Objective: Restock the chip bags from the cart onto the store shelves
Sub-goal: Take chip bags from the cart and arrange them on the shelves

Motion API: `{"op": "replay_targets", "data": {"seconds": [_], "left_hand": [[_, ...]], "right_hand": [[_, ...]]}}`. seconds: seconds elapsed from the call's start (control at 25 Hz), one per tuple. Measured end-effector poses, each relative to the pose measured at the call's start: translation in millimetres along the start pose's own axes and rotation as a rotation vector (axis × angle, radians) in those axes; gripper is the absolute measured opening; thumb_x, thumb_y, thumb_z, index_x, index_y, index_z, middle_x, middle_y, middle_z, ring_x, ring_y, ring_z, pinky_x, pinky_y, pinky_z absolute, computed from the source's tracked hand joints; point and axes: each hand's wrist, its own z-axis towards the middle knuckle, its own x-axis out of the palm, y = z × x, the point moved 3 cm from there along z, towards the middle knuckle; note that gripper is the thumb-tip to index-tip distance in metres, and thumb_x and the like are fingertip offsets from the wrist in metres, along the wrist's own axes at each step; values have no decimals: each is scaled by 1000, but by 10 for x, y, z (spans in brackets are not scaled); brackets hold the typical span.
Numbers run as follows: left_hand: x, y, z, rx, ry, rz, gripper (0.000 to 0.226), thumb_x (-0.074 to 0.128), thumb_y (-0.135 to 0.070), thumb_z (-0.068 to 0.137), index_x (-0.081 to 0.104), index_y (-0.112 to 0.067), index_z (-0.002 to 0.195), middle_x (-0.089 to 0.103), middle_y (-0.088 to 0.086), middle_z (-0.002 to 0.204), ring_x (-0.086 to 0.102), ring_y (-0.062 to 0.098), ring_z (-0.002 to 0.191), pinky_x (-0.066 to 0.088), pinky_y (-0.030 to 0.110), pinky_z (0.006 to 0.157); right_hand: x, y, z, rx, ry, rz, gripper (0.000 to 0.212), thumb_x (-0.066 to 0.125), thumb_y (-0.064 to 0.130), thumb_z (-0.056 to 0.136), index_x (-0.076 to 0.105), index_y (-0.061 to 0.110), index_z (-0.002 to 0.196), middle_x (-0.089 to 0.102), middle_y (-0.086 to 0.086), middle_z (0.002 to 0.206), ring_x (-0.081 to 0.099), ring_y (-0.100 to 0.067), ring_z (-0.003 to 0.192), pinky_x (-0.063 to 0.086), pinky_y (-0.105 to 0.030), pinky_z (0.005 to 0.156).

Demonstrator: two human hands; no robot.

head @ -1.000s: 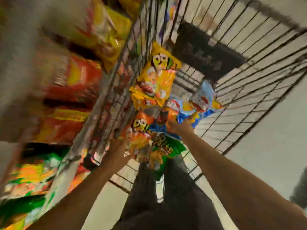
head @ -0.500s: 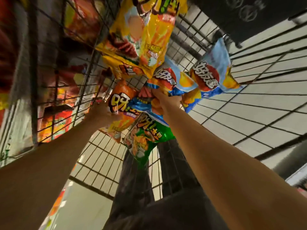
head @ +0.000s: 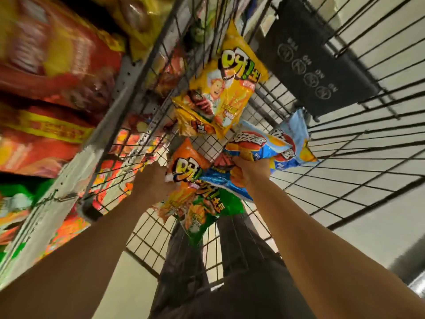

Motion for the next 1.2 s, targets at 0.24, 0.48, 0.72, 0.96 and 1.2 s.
{"op": "replay_targets", "data": {"seconds": [0.24,0.48,0.72,0.96,1.2], "left_hand": [[-347,-36,-671,60,-268,-138,41,74,-51,82,73,-18,105,59,8,97,61,29,88,47,34,67],[-519,-74,-1479,138,-489,-375,42,72,-52,84,69,-15,105,61,7,111,60,30,99,51,42,80],[-546,-102,-2519,383,-736,-785,33,66,-43,83,69,-21,107,68,11,100,66,33,93,55,46,77],[-486,-2,-3409,318,-896,-965,17,75,-40,88,72,-26,97,59,-10,89,58,15,87,50,40,71],[-461,15,-4137,178,-1147,-947,25,72,-43,89,71,-24,106,57,5,102,56,13,94,48,32,74]], "right_hand": [[-440,340,-662,-313,-56,87,38,73,-1,86,41,17,95,50,-9,61,52,-10,31,48,-27,36],[-918,355,-1630,-875,-164,-11,52,84,18,78,52,16,119,68,0,101,69,-25,91,58,-53,87],[-1321,-230,-2607,-1241,-102,28,58,80,38,66,53,41,117,69,30,98,67,10,91,52,-16,79],[-1570,-548,-3389,-1459,27,-106,57,81,22,76,57,59,112,71,21,105,69,-3,97,55,-22,83],[-1745,-374,-3839,-1634,229,-279,55,82,11,80,56,45,114,70,0,118,67,-22,110,54,-51,96]]}}
